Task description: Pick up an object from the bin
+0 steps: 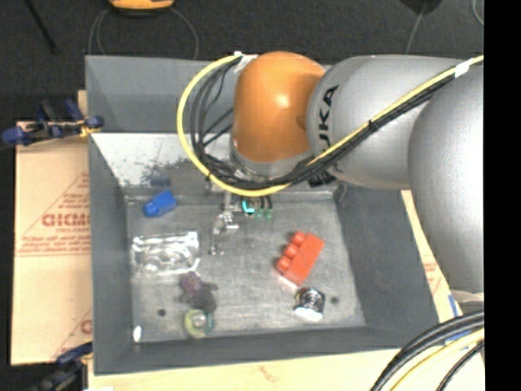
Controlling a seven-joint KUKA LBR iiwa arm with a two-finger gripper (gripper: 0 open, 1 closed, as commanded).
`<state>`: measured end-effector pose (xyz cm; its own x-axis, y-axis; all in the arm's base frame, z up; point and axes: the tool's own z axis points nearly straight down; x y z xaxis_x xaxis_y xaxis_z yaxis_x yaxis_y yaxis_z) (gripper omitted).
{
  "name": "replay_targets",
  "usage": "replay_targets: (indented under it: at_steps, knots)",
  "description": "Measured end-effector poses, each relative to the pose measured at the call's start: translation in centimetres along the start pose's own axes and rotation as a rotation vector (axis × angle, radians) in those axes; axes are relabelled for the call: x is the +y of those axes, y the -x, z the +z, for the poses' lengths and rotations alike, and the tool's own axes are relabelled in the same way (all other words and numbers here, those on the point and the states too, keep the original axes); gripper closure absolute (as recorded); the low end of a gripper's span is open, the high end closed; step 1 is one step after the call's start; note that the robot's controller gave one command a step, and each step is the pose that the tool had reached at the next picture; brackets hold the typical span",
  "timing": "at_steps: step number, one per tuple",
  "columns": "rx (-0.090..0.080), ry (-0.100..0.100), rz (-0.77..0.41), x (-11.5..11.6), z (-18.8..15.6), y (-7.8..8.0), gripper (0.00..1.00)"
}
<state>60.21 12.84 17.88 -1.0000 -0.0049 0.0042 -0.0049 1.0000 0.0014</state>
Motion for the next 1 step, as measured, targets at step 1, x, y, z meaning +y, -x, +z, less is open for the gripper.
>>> replay_targets:
  at_steps: [1]
  knots:
    - [-0.012, 0.000, -0.092, 9.28, 10.82, -2.31, 0.00]
